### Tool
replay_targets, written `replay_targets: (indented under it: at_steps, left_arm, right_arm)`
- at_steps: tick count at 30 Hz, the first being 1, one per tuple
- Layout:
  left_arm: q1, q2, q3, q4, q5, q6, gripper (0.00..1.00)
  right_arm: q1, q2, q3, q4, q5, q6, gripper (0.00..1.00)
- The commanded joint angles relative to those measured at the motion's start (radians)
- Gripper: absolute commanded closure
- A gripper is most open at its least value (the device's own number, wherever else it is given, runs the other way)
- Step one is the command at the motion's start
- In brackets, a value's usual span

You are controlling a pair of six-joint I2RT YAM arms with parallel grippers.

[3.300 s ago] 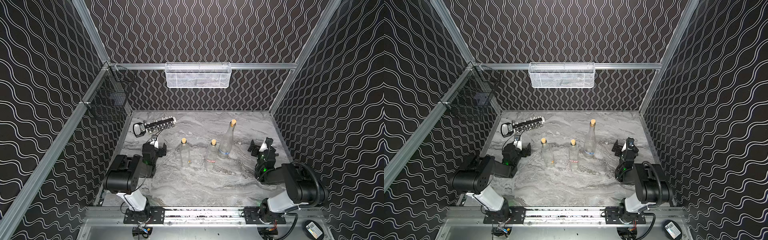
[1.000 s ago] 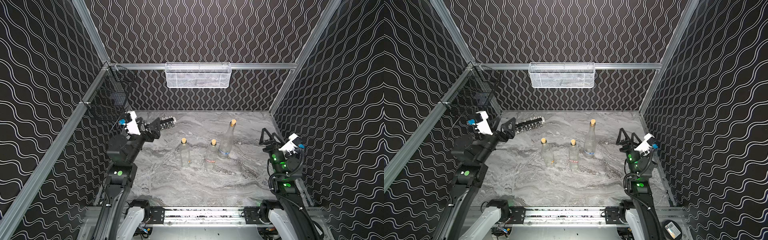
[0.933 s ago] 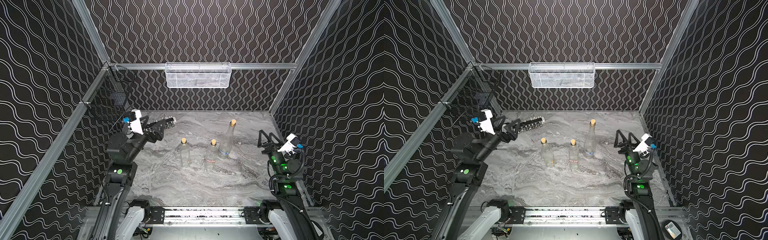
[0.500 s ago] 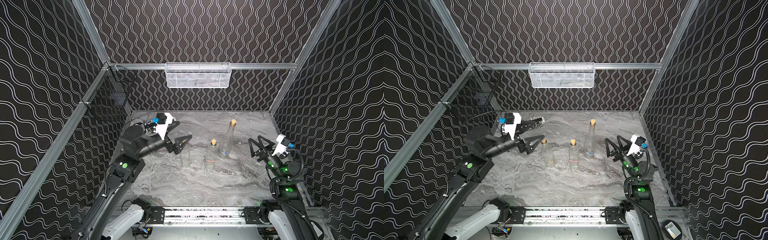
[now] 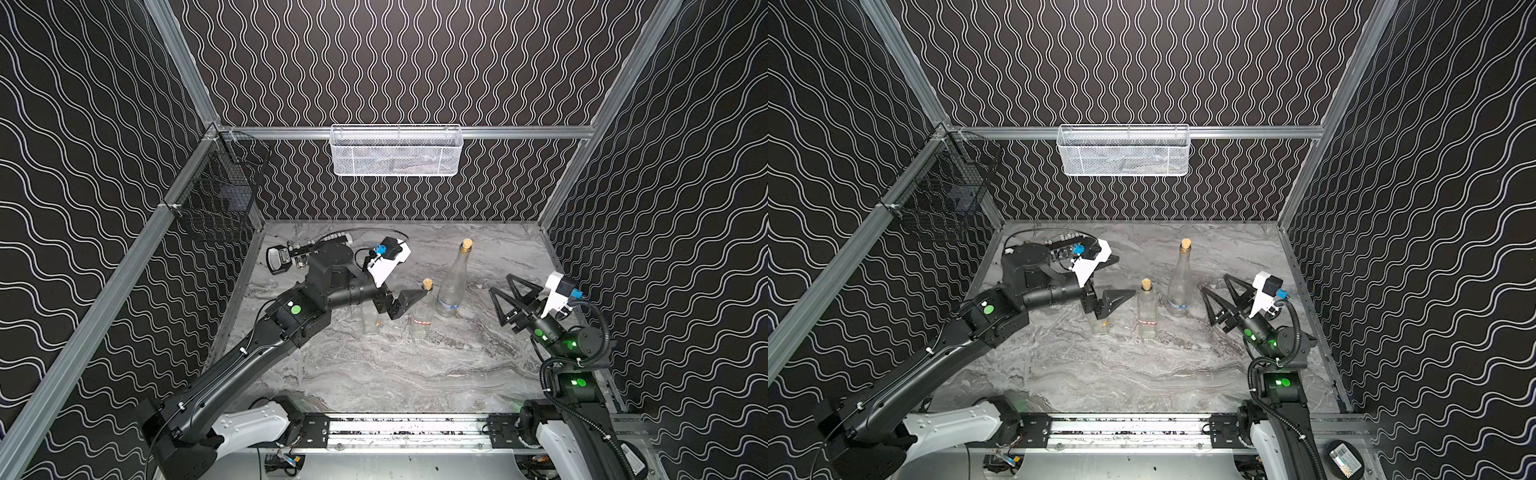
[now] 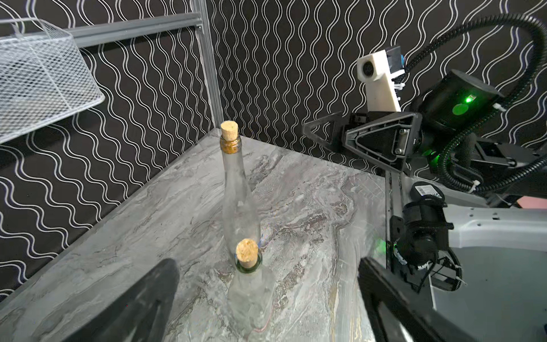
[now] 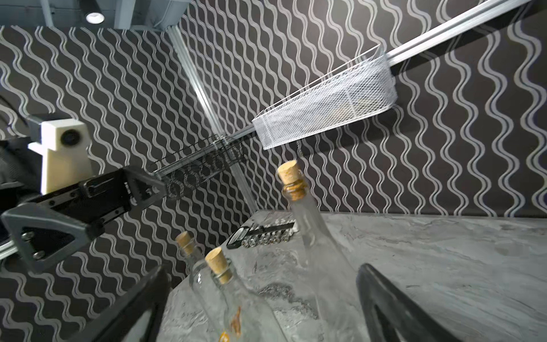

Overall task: Remove the label from the bottle
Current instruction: Adjust the bottle at the center of the board.

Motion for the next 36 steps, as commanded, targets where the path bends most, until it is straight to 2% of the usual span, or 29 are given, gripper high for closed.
replay_targets:
  at_steps: [1,8,14,23,36]
  left_arm:
    - [-0.008,-0.027,-0.035,-0.015,-0.028,0.004,0.02]
    - [-0.01,-0.108,-0.128,-0.03,-0.071,-0.032,0.02]
    - [-0.011,-0.03,-0.148,0.032,-0.058,-0.071,0.07]
    - [-0.019,0.077,-0.198,0.229,-0.066,-0.148,0.07]
    - [-0.062,0.256,-0.151,0.313,-0.224,-0.14,0.04]
  right_arm:
    - [0.031,-0.001,-0.018,0.112,-0.074,0.015,0.0]
    - [0.069,0.02,-0.058,0.217,-0.102,0.032,0.0]
    - [0.074,0.037,-0.148,0.369,-0.12,0.135,0.01]
    - [0.077,-0.029,-0.192,0.307,-0.109,0.118,0.01]
    - [0.078,-0.084,-0.193,0.226,-0.108,0.084,0.0]
